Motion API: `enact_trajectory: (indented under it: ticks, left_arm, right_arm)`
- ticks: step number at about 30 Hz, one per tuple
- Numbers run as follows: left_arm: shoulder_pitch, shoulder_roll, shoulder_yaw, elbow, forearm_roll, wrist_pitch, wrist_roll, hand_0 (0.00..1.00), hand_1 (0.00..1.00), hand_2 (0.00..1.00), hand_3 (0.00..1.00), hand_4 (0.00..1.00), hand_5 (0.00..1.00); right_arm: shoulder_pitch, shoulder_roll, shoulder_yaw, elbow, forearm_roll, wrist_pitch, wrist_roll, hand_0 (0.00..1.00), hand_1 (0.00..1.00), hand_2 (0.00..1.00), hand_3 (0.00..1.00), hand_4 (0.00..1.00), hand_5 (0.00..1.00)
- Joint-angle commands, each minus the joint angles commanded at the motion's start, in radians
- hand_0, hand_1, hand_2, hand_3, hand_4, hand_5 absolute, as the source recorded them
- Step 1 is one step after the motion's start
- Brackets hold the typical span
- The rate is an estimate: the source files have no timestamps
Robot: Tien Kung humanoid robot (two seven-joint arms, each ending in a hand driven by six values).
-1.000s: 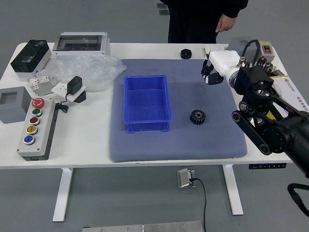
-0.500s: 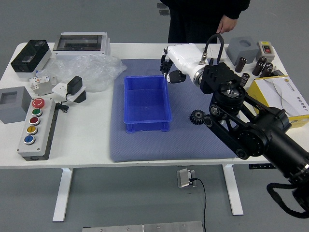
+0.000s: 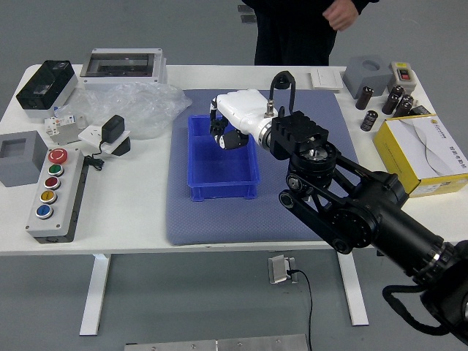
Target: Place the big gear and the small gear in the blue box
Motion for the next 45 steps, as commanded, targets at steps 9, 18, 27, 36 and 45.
enact_trajectory:
  ticks: [9,18,27,36,45]
  left_arm:
    - [-0.001,-0.001,0.000,0.000,0.001,0.000,0.001,0.826,0.786,0.777,0.759,0.665,0.376]
    - [0.001,0.001,-0.001,0.000,-0.001,0.001,0.001,0.827,0.786,0.776,0.761,0.666,0.376]
    - [-0.001,0.003,-0.002,0.000,-0.003,0.002,-0.001,0.827,0.786,0.777,0.759,0.666,0.375]
    - [-0.002,0.004,-0.003,0.000,-0.002,0.002,-0.001,0.827,0.786,0.777,0.760,0.666,0.378]
    - [-0.001,0.006,-0.006,0.000,-0.003,0.003,-0.002,0.827,0.786,0.777,0.759,0.666,0.376]
  right_arm:
    - [0.003,-0.001,0.009,-0.008,0.008,0.021,0.000,0.630,0.586,0.741,0.911,0.858,0.470]
    - [-0.023,-0.087,0.044,0.036,0.004,0.022,-0.002,0.626,0.583,0.731,0.877,0.856,0.469]
    - [-0.086,-0.212,0.060,0.047,0.018,0.030,-0.002,0.632,0.584,0.720,0.760,0.844,0.455]
    - [-0.105,-0.256,0.048,0.029,0.026,0.061,-0.004,0.647,0.591,0.720,0.736,0.836,0.443]
    - [-0.124,-0.271,0.015,0.018,0.036,0.097,-0.011,0.661,0.603,0.723,0.726,0.835,0.439]
